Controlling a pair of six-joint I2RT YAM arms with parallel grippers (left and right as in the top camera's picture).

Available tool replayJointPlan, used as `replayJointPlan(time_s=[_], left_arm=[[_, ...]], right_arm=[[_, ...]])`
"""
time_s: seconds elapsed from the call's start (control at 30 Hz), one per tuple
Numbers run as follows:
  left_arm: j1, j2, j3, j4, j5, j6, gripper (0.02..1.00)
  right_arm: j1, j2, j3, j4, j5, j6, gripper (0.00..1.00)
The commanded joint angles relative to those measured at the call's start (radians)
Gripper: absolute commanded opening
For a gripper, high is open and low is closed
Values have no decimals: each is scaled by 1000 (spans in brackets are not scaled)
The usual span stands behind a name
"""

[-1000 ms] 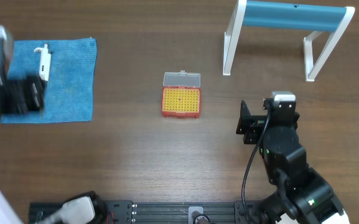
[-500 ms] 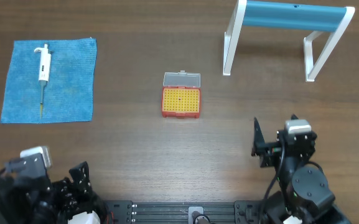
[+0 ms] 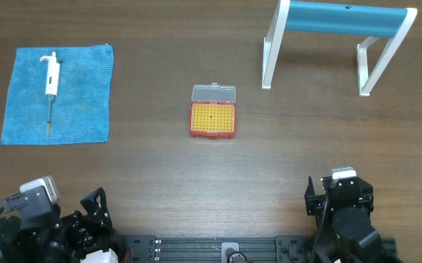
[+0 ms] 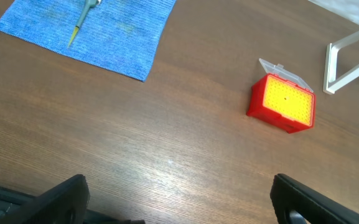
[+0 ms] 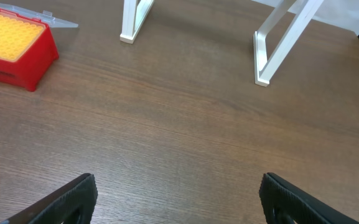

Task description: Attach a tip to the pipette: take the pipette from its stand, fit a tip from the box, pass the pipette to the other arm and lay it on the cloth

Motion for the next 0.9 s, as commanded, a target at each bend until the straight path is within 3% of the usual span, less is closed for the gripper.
replayJointPlan(time_s=[0.03, 0.3, 0.37, 0.43, 0.6, 0.7, 0.8, 0.9], left_arm=[[-1, -8, -8, 6, 14, -16, 941], [-1, -8, -8, 2, 14, -15, 943], [-3, -8, -12, -3, -23, -9, 941], [-48, -10, -26, 55, -25, -8, 941], [-276, -21, -177, 454, -206, -8, 941], [-327, -31, -339, 716, -272, -8, 941], [-314, -35, -520, 1012, -250, -9, 941], [-296, -49, -703, 1352, -166, -9, 945]], right_arm=[[6, -9, -3, 3, 20, -10, 847], [6, -9, -3, 3, 20, -10, 847], [6, -9, -3, 3, 19, -10, 847], [6, -9, -3, 3, 20, -10, 847], [6, -9, -3, 3, 20, -10, 847], [6, -9, -3, 3, 20, -10, 847], [6, -9, -3, 3, 20, -10, 847], [6, -9, -3, 3, 20, -10, 847]])
